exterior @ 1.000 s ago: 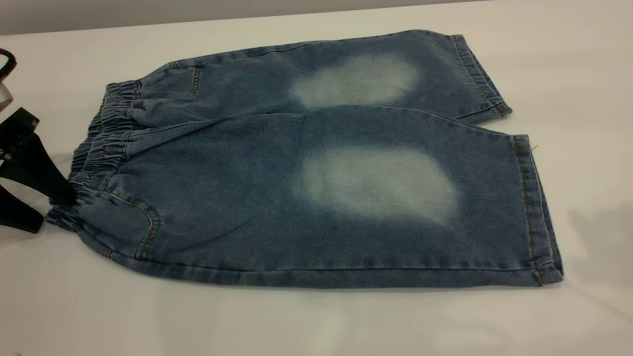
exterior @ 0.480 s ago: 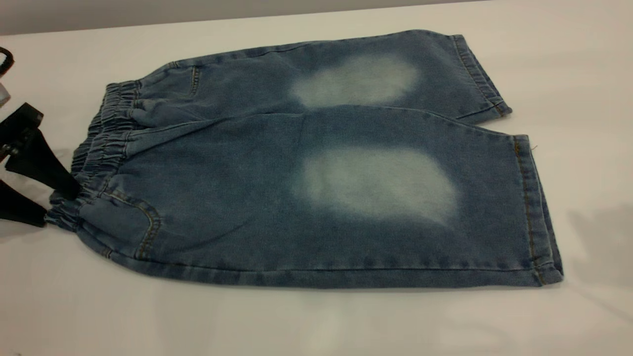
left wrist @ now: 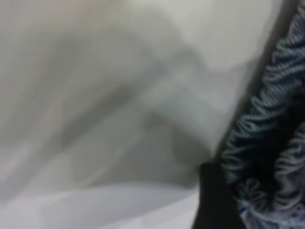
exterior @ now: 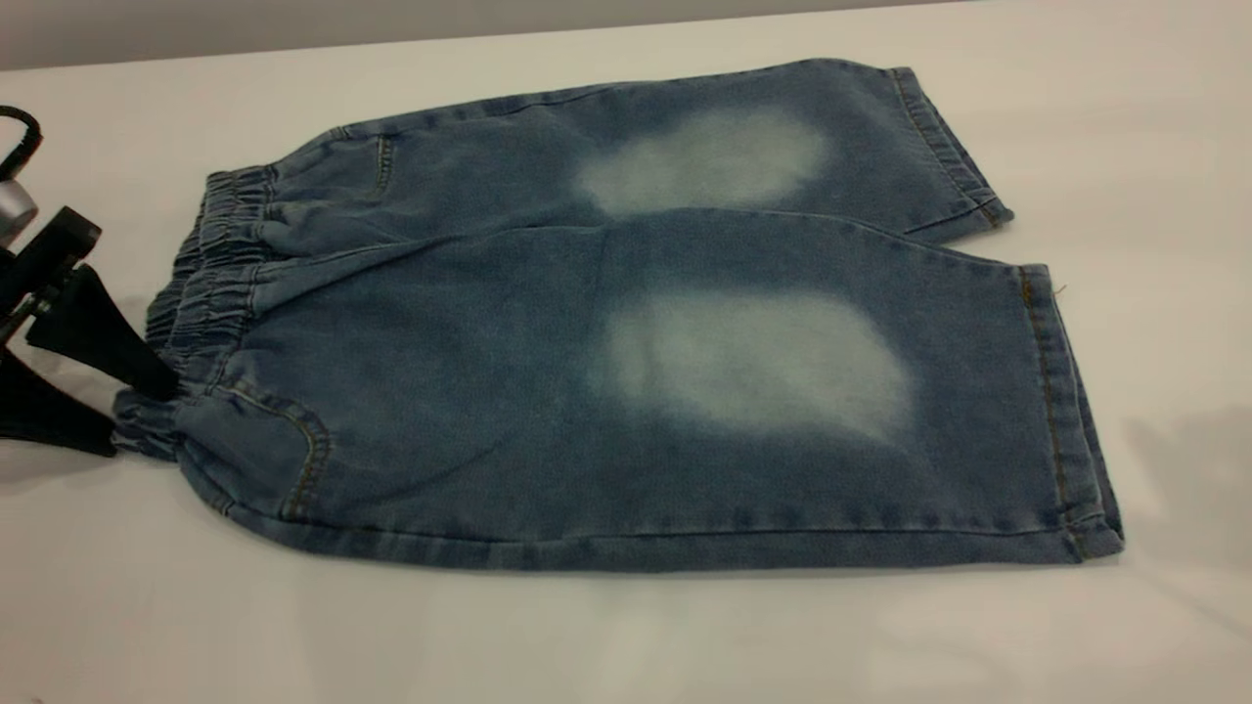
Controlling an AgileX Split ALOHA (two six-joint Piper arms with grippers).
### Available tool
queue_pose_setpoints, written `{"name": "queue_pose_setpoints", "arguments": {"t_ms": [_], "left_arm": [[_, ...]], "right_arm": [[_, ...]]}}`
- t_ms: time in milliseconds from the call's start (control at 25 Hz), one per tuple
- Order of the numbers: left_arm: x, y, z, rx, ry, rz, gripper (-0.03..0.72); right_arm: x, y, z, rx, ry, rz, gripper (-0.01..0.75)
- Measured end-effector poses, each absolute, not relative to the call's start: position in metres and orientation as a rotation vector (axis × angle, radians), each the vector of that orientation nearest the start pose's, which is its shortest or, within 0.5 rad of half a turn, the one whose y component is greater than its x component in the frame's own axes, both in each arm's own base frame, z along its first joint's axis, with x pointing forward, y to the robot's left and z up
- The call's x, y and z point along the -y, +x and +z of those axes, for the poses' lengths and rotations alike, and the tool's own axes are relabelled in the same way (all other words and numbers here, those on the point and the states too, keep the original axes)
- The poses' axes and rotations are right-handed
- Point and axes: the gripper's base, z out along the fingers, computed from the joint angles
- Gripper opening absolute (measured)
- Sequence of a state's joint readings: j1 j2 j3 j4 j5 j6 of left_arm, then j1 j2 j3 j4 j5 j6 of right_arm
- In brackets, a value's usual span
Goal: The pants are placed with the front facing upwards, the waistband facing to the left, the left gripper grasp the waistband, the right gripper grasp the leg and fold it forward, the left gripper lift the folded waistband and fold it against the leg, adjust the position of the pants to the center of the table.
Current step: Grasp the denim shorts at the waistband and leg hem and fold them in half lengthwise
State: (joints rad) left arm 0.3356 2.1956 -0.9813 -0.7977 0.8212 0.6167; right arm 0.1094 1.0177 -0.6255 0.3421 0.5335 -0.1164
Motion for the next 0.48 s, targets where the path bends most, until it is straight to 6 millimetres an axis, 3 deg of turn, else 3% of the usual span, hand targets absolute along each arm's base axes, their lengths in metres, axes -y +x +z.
{"name": "queue_pose_setpoints", "arguments": {"t_ms": [280,480], "left_arm": [[-0.055,0.304,0.023,-3.068,-0.634,-0.938,0.113],[-0.057,0.305,0.026,-3.063,-0.632,-0.905,0.099]], "right_arm": [[-0.036,0.189,0.264,-2.398,0.005,0.343,0.408],[-0.037,0.187,0.263,-2.416,0.01,0.359,0.408]]}}
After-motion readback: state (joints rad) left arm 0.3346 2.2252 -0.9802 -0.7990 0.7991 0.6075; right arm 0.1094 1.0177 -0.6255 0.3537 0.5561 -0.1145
